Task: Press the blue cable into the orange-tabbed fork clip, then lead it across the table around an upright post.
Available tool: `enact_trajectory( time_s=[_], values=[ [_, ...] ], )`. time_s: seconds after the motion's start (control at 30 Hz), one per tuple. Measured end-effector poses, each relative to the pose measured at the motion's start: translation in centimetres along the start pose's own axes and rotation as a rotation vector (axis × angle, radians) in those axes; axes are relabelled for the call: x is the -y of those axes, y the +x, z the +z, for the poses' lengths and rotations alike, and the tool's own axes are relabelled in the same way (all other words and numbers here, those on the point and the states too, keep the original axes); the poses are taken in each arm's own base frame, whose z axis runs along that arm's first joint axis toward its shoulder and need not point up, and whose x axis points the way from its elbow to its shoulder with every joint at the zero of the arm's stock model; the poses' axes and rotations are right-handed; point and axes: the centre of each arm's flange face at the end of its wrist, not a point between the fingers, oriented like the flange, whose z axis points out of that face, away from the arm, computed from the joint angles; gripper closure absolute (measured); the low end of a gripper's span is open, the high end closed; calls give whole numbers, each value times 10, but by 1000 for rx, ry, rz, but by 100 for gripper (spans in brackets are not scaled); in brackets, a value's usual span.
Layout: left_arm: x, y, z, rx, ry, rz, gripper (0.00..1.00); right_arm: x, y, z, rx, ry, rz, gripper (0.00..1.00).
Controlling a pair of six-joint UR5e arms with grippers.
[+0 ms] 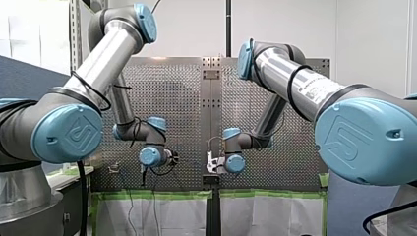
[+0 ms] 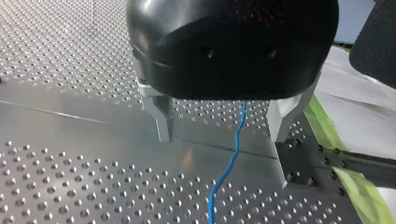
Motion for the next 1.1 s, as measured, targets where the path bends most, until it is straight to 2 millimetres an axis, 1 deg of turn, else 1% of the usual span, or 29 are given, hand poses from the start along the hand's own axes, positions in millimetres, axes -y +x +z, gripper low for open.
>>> enact_trajectory(
  time_s=[0.1, 0.23, 0.43, 0.53, 0.7, 0.9, 1.1],
  values=[
    [9, -1, 0, 4, -3, 4, 0, -1, 0, 0, 0, -1, 0, 100],
    [12, -6, 5, 17, -23, 3, 0, -1, 0, 0, 1, -2, 0, 100],
    [7, -16, 19, 36, -78, -1, 0, -2, 0, 1, 2, 0, -1, 100],
    [4, -15, 26, 28, -106, 1, 0, -1, 0, 0, 2, 1, -1, 100],
    [-2, -6, 34, 6, -155, 7, 0, -2, -1, 0, 3, 0, -2, 100],
    [-7, -15, 47, 30, -209, 4, 0, -2, -1, 0, 4, 0, -3, 100],
    [-9, -20, 52, 44, -232, 1, 0, -2, -1, 0, 4, 0, -3, 100]
  ],
)
